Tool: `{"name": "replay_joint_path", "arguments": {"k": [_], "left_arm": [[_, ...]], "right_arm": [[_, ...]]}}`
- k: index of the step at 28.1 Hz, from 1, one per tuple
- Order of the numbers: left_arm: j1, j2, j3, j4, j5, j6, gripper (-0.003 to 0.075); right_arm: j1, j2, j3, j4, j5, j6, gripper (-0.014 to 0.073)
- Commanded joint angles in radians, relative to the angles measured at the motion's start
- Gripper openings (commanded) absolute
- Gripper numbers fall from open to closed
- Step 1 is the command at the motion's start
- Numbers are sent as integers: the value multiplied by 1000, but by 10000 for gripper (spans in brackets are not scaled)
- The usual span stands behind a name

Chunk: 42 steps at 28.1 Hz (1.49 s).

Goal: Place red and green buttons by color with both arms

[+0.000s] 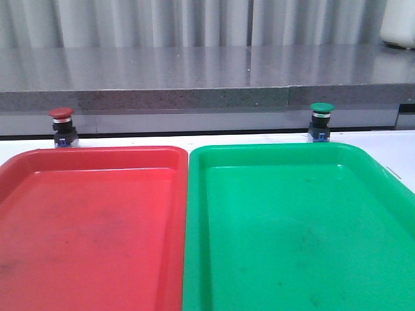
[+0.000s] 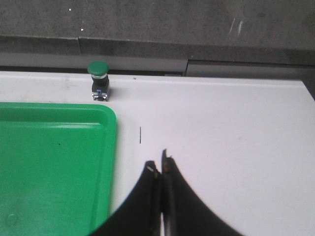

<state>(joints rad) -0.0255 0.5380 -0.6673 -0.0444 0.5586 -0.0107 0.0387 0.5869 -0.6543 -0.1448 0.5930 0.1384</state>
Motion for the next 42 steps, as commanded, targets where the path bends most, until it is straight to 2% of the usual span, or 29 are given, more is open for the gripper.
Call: {"name": "replay_joint_path", "arguments": {"k": [1,3,5,9,11,13,14,19,23,33,42], "left_arm": [[1,29,-23,0,-80,-7,-19],[1,43,-23,0,-84,-7,-13],[1,54,-23,0,-89,-7,56],[1,83,-23,0,-124,-7,373],[1,104,-23,0,-145,-7,518],[1,133,-23,0,-172,-7,592],[1,151,-25,0,-189,-7,601],[-40,342,-137,-7,-190,-7,600],[-72,559,-298,-7,-141,-5,599],[-76,1042,-657,-7,-19,-5,599],[-76,1304,-815,-7,-60,-5,599]], "right_arm": [[-6,38,-29,-7,-75,-9,-101],[-6,60,-29,-7,-75,-9,-43],[-6,77,-29,-7,-75,-9,101],[-6,114,-29,-7,-76,-9,462],[-6,126,-29,-7,-73,-9,546],[-6,131,-29,-7,-71,-9,561],[-6,132,-29,-7,-71,-9,561],[-6,132,-29,-7,-71,-9,561],[-6,132,-29,-7,-71,-9,561],[-6,132,-29,-7,-71,-9,561],[-6,132,-29,-7,-71,-9,561]]}}
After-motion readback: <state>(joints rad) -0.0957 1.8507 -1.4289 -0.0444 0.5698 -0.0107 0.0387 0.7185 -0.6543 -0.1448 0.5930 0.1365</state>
